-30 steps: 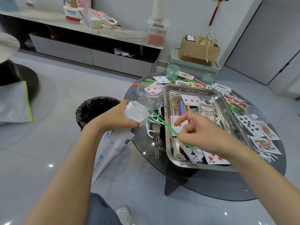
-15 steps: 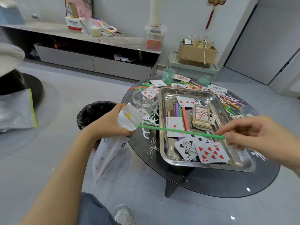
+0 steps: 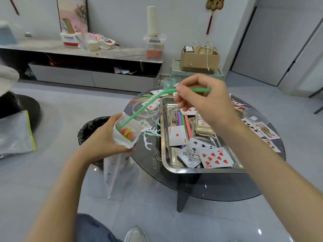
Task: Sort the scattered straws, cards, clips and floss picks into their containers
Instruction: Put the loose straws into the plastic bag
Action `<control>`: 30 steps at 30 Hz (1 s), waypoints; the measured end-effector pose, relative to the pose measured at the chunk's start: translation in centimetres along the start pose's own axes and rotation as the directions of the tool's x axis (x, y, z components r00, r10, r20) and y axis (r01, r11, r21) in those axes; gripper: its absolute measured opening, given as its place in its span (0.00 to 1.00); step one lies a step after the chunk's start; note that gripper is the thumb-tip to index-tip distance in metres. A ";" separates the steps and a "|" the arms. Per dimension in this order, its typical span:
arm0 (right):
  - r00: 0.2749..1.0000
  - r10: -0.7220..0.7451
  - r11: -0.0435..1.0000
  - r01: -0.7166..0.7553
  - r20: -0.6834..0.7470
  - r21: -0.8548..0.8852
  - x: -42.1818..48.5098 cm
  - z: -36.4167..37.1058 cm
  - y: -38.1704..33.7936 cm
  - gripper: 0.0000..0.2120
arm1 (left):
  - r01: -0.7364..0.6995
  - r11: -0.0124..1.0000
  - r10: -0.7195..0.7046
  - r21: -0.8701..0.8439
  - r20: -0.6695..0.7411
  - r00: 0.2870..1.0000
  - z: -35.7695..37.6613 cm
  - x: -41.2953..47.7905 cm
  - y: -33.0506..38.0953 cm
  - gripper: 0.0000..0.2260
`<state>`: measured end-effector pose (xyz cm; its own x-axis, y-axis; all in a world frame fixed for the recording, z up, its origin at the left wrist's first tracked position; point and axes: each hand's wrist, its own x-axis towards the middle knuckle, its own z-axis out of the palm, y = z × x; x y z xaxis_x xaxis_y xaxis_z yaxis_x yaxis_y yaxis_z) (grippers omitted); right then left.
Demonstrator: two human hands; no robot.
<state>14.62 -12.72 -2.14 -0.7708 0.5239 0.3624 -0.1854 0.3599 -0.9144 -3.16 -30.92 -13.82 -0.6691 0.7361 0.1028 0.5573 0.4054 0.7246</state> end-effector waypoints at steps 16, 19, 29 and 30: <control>0.993 -0.115 0.993 0.116 -0.024 0.036 -0.1 -0.6 -1.3 0.08 | -0.142 0.990 0.137 0.024 0.148 0.979 -0.8 -2.3 5.0 0.38; 0.974 -0.203 0.978 0.206 -0.101 0.016 0.4 -1.4 -1.9 0.08 | -0.130 0.991 0.129 -0.004 0.183 0.975 -0.5 -2.0 4.6 0.43; 0.943 -0.025 0.939 0.137 0.333 -0.316 -1.5 2.7 0.3 0.06 | -0.188 0.975 0.206 -0.117 0.165 0.965 -0.2 -2.3 7.7 0.35; 0.932 0.002 0.900 0.157 0.364 -0.407 -1.5 3.1 0.7 0.08 | -0.191 0.976 0.206 -0.106 0.156 0.966 -0.2 -2.3 8.0 0.36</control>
<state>13.80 -15.69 -3.86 -0.9400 0.2080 0.2703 -0.0396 0.7205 -0.6923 2.78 -29.46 -8.15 -0.4547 0.8793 0.1418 0.6196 0.1979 0.7595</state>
